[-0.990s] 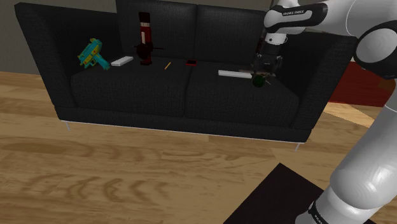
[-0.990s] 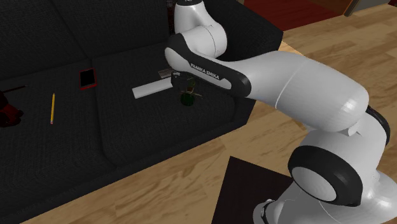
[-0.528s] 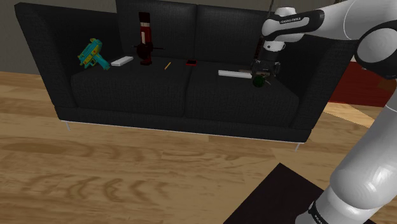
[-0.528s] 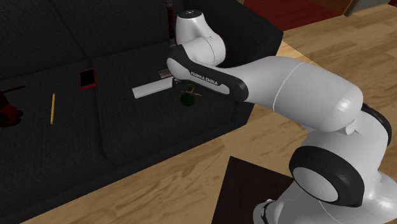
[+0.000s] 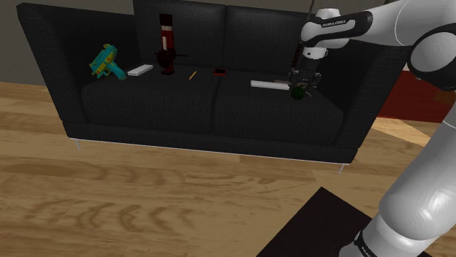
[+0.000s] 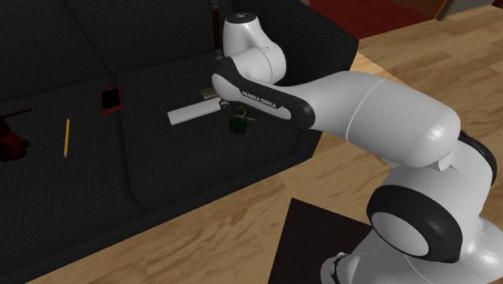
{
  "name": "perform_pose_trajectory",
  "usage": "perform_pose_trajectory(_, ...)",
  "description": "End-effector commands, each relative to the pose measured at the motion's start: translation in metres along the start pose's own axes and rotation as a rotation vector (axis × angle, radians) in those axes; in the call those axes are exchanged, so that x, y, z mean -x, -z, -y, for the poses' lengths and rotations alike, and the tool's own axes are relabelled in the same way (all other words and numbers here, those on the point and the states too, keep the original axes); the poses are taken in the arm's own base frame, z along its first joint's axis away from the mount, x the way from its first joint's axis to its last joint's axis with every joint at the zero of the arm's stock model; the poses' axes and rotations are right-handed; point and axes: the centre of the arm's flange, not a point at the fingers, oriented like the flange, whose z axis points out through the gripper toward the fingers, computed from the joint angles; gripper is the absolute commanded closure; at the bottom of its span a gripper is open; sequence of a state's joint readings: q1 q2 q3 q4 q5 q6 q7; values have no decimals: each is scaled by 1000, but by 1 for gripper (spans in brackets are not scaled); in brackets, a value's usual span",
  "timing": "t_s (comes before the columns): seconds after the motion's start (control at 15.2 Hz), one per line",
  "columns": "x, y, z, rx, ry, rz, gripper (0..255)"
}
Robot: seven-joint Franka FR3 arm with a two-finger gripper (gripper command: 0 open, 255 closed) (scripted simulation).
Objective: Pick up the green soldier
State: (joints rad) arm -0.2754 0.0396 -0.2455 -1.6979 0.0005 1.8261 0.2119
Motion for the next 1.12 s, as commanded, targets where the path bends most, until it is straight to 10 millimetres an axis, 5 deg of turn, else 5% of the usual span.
perform_pose_trajectory(0.0,0,-1,1,0,1,1,255)
perform_pose_trajectory(1.06,-7,77,1,0,1,1,255)
